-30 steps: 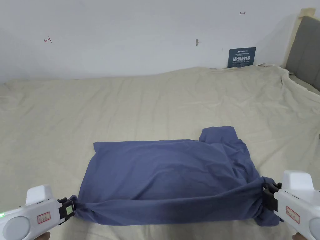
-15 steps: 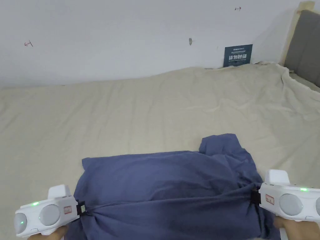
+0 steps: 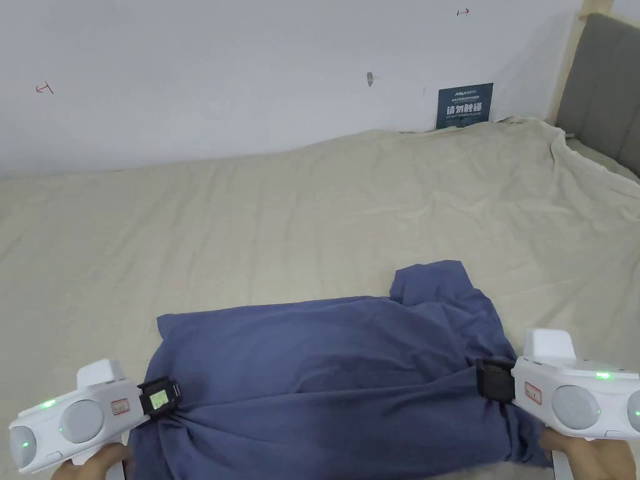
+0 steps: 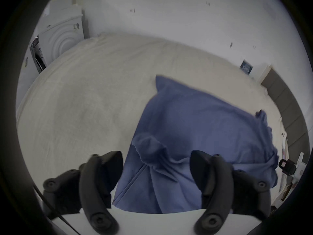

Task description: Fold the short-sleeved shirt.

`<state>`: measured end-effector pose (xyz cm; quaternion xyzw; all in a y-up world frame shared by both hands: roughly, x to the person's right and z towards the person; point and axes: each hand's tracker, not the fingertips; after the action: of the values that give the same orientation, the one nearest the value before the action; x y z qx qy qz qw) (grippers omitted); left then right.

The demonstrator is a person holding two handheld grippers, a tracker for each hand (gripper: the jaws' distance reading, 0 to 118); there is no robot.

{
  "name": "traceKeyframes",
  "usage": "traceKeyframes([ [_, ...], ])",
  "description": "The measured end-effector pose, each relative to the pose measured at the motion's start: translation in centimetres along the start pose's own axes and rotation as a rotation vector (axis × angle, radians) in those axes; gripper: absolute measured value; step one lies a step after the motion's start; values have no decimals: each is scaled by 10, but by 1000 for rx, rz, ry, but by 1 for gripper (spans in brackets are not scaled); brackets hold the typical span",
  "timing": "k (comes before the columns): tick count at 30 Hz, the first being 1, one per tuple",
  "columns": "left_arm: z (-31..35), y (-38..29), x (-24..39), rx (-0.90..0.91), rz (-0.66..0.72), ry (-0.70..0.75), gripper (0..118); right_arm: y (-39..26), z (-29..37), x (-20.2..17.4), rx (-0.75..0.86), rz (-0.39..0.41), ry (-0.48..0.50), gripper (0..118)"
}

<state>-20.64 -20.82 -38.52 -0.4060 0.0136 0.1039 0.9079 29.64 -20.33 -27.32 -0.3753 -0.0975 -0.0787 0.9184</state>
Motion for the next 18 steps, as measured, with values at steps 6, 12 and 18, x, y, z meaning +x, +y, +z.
traceKeyframes([
  [6,78,-1,7,184,-91,-3,94,13,86,-7,177,34,37,85],
  [12,139,-24,10,299,-178,17,93,0,136,-1,313,85,60,80],
  [18,164,-56,6,348,-180,24,20,-22,169,-3,401,130,55,9],
])
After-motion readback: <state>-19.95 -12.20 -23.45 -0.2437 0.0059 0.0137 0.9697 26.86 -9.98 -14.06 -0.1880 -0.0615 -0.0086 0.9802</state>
